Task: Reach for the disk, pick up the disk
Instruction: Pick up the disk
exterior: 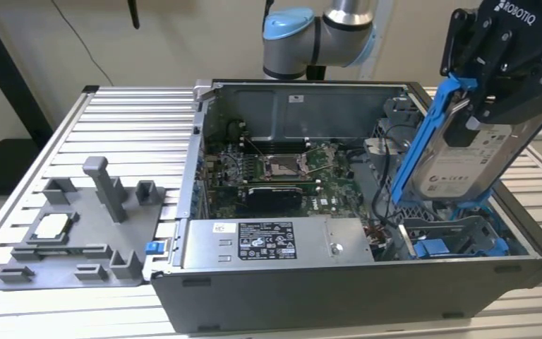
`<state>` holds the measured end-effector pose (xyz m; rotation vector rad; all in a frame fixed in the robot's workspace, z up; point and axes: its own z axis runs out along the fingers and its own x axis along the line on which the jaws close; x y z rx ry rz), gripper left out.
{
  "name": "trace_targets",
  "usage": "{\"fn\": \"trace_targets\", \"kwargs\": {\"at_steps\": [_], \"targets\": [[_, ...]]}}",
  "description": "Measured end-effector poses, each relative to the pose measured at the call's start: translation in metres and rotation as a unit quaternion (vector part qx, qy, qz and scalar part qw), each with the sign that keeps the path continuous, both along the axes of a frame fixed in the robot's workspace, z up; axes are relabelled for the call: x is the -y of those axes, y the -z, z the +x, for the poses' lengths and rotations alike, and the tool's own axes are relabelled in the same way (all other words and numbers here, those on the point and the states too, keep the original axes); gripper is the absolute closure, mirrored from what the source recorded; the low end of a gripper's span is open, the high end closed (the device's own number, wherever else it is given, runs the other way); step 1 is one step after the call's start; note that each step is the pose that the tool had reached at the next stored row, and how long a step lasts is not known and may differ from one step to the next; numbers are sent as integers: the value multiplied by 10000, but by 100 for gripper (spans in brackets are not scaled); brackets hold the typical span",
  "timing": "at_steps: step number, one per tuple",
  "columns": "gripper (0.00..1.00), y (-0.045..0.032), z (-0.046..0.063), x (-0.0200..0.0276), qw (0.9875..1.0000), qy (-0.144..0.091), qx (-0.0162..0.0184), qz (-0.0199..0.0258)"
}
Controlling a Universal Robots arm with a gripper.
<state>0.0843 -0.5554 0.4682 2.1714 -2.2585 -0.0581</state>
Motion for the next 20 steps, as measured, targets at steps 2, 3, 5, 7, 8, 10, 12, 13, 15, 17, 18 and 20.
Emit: {"fn": "trace_targets", "kwargs": {"at_steps": [2,3,5,7,8,10,12,13,15,17,18,20], "targets": [[100,16,0,1,10000,0,0,-4],[100,26,0,2,10000,1,0,-5],[100,46,0,8,10000,2,0,-5],[100,67,3,14,10000,3,0,-7],[100,81,11,18,10000,2,0,-6],[100,102,25,35,10000,3,0,-8],[100,126,52,54,10000,3,0,-6],[100,135,74,61,10000,3,0,-7],[100,149,113,79,10000,3,-1,-7],[100,164,143,108,10000,3,-1,-6],[100,170,149,124,10000,3,0,-7],[100,187,157,160,10000,3,-1,-7]]}}
